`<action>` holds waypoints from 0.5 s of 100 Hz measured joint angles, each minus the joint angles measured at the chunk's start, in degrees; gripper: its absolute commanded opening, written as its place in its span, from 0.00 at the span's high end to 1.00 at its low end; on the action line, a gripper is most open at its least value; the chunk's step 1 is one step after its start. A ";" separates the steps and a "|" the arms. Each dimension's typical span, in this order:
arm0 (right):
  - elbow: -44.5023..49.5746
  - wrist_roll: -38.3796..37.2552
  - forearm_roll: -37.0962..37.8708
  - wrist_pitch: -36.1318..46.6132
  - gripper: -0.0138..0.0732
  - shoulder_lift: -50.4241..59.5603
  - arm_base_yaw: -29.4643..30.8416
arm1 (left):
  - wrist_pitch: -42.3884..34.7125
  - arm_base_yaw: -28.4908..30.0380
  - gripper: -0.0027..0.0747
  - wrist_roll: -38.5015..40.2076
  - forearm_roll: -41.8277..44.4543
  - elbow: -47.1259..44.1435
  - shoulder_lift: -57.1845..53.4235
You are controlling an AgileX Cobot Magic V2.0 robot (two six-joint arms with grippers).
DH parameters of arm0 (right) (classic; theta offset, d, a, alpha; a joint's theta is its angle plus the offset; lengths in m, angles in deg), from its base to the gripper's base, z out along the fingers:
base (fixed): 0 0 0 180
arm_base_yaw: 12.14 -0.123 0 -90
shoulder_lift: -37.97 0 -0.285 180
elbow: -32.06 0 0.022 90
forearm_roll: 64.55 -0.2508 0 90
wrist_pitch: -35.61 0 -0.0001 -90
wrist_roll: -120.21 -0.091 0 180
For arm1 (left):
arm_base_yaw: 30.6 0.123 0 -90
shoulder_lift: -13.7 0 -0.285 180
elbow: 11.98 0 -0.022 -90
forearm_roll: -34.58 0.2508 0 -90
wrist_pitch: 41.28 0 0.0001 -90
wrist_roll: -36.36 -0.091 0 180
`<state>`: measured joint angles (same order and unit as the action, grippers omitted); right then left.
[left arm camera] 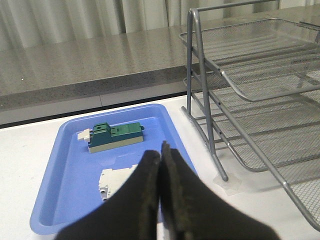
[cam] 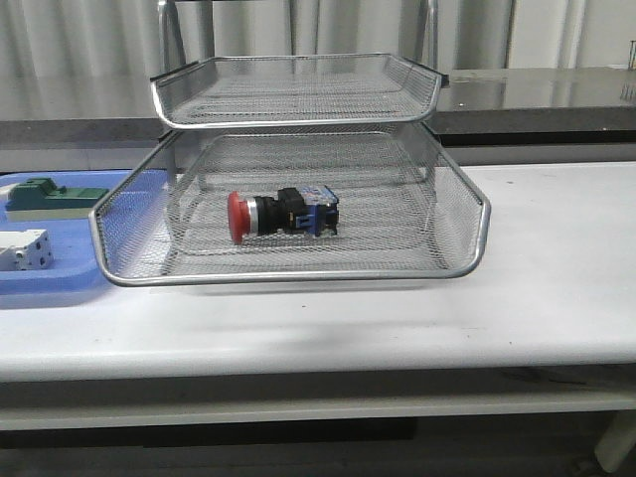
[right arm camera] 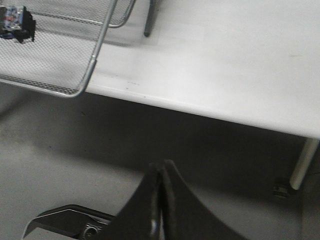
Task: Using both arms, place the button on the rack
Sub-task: 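Open the left gripper and raise it away from the button, then push the middle wire tray back into the rack with the right gripper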
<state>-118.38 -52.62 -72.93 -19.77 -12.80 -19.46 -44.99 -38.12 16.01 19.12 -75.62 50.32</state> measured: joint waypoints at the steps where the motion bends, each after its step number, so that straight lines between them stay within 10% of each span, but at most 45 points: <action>1: 0.00 0.00 -0.25 0.00 0.91 0.00 0.00 | 0.00 0.00 0.99 0.00 0.00 0.00 0.00; 50: -0.10 2.90 -9.78 4.61 0.91 -19.58 -11.09 | 0.00 0.00 0.99 0.00 0.00 0.00 0.00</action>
<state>-118.48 -49.72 -82.71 -15.15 -32.38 -30.55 -44.99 -38.12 16.01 19.12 -75.62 50.32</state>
